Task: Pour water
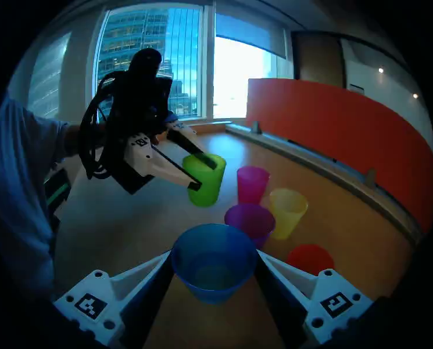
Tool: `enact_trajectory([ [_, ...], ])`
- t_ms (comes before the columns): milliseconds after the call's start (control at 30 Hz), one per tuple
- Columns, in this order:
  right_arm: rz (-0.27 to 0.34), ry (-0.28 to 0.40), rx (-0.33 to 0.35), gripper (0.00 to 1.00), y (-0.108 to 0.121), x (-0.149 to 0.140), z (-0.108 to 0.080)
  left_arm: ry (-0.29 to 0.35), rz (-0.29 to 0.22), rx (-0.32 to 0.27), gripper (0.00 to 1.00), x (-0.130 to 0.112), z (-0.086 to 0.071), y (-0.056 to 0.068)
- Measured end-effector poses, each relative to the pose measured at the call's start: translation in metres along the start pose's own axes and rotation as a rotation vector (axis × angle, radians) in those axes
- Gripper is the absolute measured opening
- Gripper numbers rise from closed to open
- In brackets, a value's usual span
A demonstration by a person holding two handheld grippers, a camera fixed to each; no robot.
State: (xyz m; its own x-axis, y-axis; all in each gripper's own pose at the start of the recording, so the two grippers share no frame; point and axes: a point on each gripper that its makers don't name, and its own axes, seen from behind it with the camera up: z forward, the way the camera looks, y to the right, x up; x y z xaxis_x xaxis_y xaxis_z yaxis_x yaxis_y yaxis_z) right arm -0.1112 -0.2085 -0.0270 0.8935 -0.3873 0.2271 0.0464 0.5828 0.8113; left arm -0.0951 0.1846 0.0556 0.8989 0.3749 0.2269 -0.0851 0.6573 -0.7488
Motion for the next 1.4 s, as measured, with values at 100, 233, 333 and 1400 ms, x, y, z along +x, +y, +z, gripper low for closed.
enact_trajectory([
  [100, -0.003, 0.028, -0.009, 0.92, -0.001, 0.012, -0.008, 0.022, 0.002, 0.012, 0.88, 0.009, -0.007, 0.001],
  [233, -0.013, 0.059, -0.024, 0.92, -0.001, 0.026, -0.019, 0.051, 0.007, 0.026, 0.87, 0.021, -0.016, 0.004],
  [333, -0.019, 0.082, -0.037, 0.92, -0.001, 0.037, -0.027, 0.075, 0.009, 0.039, 0.87, 0.029, -0.024, 0.005],
  [1400, 0.012, 0.362, -0.195, 0.92, 0.031, 0.144, -0.076, 0.344, 0.012, 0.141, 0.87, 0.111, -0.084, 0.026],
])
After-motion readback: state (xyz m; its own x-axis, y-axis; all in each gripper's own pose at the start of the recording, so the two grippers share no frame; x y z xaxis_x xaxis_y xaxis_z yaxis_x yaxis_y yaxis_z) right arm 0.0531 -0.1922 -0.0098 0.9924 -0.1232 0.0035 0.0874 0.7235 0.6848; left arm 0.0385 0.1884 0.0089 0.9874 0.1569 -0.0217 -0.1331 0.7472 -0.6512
